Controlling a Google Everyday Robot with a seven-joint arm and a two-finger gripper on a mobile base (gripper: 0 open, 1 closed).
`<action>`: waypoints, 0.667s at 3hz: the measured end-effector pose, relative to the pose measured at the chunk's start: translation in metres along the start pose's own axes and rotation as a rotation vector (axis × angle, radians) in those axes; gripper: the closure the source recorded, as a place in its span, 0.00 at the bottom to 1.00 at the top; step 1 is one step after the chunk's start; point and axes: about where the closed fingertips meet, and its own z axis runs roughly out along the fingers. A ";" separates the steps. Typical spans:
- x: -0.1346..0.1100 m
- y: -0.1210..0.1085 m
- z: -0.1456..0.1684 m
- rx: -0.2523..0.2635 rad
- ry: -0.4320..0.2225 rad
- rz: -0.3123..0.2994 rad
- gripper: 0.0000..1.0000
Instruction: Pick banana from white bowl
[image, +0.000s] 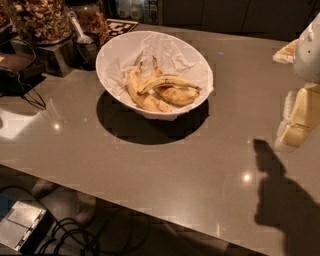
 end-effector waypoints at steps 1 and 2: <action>0.000 0.000 0.000 0.000 0.000 0.000 0.00; -0.018 -0.009 0.003 -0.012 0.005 -0.043 0.00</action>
Offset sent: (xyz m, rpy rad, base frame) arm 0.0325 0.0352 0.0032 -0.0396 0.0450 0.1099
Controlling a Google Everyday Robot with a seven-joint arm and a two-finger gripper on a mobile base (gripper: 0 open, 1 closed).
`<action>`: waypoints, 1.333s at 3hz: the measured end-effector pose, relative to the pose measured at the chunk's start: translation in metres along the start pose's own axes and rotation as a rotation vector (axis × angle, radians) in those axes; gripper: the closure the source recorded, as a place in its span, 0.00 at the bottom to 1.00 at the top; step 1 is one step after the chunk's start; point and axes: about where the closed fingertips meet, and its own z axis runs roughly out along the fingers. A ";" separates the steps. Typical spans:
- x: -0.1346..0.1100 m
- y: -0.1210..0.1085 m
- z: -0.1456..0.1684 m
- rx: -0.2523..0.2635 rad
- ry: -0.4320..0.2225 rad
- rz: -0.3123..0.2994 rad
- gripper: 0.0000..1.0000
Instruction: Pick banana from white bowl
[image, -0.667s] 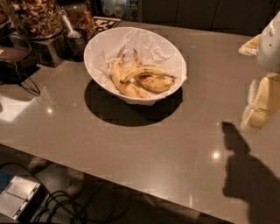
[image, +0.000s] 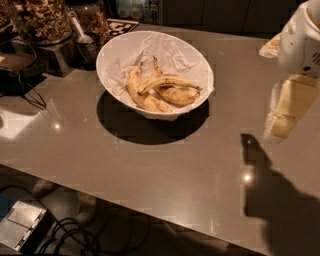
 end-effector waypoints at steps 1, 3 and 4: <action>-0.003 -0.002 -0.001 0.006 -0.004 -0.004 0.00; -0.059 -0.033 -0.004 0.045 -0.060 -0.100 0.00; -0.093 -0.048 -0.005 0.058 -0.054 -0.180 0.00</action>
Offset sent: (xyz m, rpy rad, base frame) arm 0.0277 0.0238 0.0131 0.0871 -0.0569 0.0376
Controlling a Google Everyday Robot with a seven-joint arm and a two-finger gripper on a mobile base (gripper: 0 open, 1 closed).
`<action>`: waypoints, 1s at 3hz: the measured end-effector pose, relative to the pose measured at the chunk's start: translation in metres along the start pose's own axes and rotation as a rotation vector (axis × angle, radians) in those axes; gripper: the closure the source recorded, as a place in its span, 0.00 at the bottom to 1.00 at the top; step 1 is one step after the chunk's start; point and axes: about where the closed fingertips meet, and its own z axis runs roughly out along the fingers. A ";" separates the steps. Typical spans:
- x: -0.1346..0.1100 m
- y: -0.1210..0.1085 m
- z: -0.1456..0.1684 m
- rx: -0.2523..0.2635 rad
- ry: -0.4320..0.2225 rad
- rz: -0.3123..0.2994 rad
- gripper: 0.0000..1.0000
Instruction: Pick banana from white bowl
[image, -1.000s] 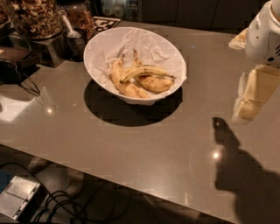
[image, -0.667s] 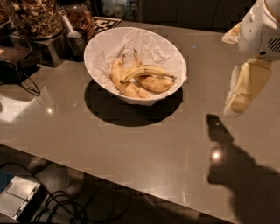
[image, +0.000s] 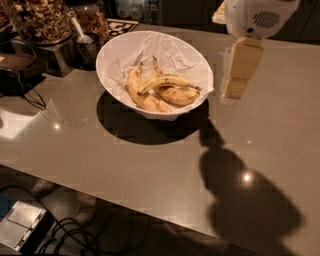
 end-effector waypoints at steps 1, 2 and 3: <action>-0.004 -0.002 -0.002 0.014 -0.007 -0.005 0.00; -0.004 -0.002 0.009 0.000 -0.019 -0.002 0.00; -0.016 -0.020 0.028 -0.027 -0.012 -0.034 0.00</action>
Offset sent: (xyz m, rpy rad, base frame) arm 0.0072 0.0045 -0.0293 0.0251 0.0462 0.0103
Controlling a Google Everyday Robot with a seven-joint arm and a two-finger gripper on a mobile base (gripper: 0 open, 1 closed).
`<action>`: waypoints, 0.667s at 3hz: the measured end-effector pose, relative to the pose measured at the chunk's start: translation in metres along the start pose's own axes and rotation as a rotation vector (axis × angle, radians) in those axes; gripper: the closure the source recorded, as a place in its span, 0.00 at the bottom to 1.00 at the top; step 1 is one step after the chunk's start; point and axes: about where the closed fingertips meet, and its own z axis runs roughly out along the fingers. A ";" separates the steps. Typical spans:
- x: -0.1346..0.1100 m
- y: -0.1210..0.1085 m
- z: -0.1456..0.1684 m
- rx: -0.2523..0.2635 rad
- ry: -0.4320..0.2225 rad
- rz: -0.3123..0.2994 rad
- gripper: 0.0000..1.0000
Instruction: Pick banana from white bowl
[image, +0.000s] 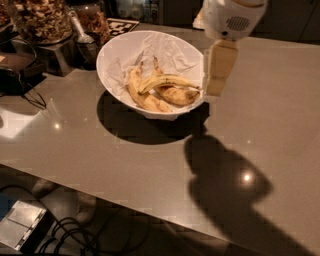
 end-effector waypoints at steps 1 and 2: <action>-0.021 -0.023 0.017 -0.029 0.000 -0.054 0.00; -0.040 -0.040 0.030 -0.048 -0.004 -0.100 0.01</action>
Offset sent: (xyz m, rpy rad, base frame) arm 0.0582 0.0598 -0.0126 -0.0679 0.0888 0.1607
